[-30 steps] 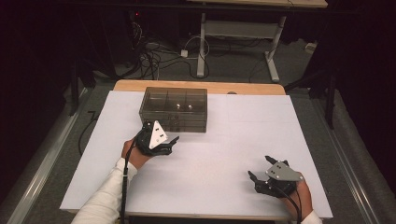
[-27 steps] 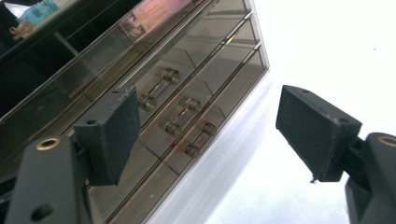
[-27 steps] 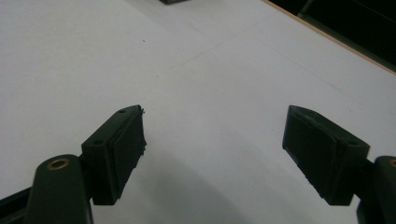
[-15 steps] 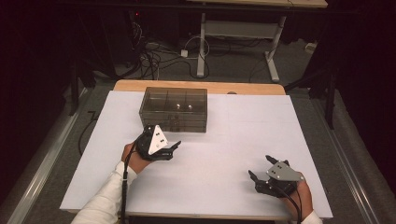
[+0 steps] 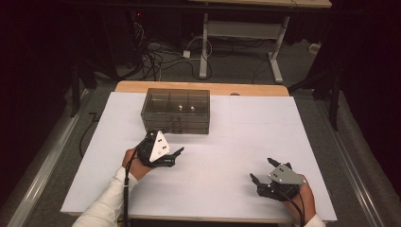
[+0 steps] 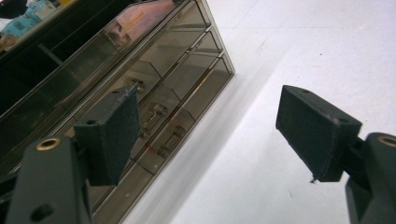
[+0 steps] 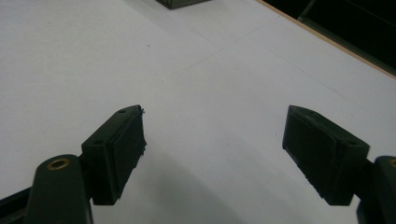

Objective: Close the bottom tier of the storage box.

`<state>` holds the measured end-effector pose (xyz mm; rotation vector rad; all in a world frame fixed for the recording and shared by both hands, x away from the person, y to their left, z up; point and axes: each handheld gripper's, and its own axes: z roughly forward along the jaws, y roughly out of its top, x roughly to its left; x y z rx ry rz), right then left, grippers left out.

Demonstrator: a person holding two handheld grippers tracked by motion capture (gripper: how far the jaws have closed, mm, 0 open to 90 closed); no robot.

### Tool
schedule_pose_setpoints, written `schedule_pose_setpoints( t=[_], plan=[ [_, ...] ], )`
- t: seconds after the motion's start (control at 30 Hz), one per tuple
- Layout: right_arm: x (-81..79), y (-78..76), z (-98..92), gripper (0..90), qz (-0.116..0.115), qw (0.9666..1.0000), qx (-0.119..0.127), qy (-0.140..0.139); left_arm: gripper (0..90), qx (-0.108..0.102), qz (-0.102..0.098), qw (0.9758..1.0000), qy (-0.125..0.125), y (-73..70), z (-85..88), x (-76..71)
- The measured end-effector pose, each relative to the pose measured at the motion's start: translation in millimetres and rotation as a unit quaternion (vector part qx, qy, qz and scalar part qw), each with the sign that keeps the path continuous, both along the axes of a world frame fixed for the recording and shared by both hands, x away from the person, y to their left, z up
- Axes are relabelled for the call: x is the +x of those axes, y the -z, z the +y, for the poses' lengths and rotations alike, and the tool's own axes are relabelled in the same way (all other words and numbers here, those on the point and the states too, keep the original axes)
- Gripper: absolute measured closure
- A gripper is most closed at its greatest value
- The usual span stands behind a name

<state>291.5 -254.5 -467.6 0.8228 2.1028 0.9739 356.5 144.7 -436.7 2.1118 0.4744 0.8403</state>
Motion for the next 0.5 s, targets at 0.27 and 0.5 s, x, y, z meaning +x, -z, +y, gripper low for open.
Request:
schedule_pose_setpoints(
  t=[0.27,0.5],
  plan=[
    [-0.8,-0.2,1.6,22.3,0.0,1.0,0.0,-0.003,21.3,0.005,-0.001,1.0,0.003,2.3,2.3,-6.5],
    [-1.4,-0.2,3.1,22.3,0.0,1.0,-0.003,-0.004,21.3,0.009,0.0,1.0,0.004,4.5,5.3,-11.9]
  ],
)
